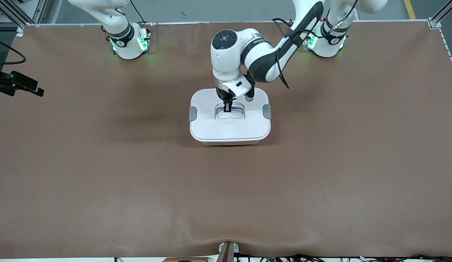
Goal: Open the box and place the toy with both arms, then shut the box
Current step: 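Lower the lid onto the box base and press it down with the left gripper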
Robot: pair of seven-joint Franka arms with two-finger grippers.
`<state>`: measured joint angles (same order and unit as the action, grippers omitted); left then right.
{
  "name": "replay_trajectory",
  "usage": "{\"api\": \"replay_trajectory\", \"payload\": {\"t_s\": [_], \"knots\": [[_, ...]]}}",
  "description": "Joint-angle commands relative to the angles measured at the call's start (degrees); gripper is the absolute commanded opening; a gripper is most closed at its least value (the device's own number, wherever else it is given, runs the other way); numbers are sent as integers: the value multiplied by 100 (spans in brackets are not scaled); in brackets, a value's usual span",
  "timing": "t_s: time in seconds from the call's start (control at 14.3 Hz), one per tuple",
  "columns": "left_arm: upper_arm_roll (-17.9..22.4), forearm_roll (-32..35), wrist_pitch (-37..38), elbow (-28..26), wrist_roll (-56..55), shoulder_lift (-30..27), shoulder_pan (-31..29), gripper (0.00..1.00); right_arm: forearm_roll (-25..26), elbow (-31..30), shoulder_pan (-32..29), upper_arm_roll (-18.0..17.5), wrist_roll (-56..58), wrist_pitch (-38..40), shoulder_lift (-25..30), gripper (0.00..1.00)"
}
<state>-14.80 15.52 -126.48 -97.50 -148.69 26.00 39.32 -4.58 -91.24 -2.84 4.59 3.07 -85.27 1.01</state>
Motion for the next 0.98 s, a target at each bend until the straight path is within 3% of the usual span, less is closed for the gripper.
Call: {"api": "replay_trajectory", "payload": {"t_s": [0.0,0.14,0.21,0.28,0.42,0.49,0.56,0.77,0.91], "knots": [[-23,30,0,-199,-108,-148,-3,0,-122,-96,-50,-2,80,-16,101,100],[-23,22,9,-182,-99,-130,-3,0,-114,-105,-50,7,80,-16,92,100],[-23,22,9,-182,-73,-130,-3,13,-114,-105,-50,-2,80,-8,101,100],[-32,30,9,-182,-55,-121,-3,16,-122,-105,-50,7,80,-8,101,100],[-32,30,9,-173,-38,-95,-3,44,-122,-105,-50,7,80,-8,92,100],[-23,30,18,-173,-37,-130,-3,66,-114,-105,-50,7,80,-8,92,100],[-23,30,27,-164,-29,-148,-3,82,-122,-105,-50,7,80,-16,92,100],[-32,13,62,-112,-37,-218,-12,100,-122,-105,-50,7,80,-8,92,100],[-67,-13,377,125,-37,-227,-12,100,-122,-105,-50,7,80,-8,83,100]]}}
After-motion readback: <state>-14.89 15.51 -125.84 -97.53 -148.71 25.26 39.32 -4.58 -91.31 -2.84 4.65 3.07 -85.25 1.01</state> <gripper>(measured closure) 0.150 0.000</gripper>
